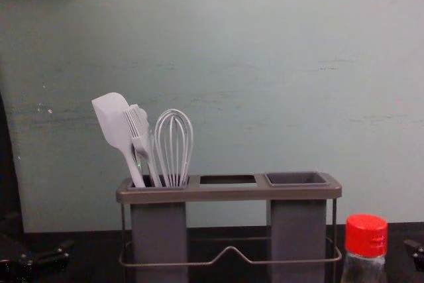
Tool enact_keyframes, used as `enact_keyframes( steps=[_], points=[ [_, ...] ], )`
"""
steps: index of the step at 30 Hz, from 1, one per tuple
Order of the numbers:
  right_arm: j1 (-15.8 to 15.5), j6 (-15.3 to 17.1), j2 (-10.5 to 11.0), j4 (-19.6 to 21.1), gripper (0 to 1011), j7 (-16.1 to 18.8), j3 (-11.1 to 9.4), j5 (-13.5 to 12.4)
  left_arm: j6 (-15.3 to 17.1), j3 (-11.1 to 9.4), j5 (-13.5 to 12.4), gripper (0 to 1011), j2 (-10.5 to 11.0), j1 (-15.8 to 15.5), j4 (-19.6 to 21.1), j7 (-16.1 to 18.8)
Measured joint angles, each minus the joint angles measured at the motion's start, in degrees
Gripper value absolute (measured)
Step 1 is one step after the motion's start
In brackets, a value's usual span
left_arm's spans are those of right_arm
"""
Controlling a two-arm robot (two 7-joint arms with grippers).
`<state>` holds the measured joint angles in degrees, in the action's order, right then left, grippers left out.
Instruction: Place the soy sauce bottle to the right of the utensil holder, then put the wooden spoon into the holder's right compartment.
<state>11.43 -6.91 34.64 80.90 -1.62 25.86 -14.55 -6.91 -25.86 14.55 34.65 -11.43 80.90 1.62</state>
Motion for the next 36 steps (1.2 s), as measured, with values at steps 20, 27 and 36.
enact_keyframes(
  steps=[20,27,36],
  points=[
    [-4.0,-1.8,0.5,4.2,1002,2.9,-4.2,-3.7,0.0,0.0,0.0,1005,0.0,0.0,0.0,0.0],
    [-9.2,-1.9,2.7,9.7,1002,9.2,-8.7,-12.5,0.0,0.0,0.0,1005,0.0,0.0,0.0,0.0],
    [-16.6,-0.3,6.6,16.3,1002,19.0,-13.8,-22.9,0.0,0.0,0.0,1005,0.0,0.0,0.0,0.0]
  ],
)
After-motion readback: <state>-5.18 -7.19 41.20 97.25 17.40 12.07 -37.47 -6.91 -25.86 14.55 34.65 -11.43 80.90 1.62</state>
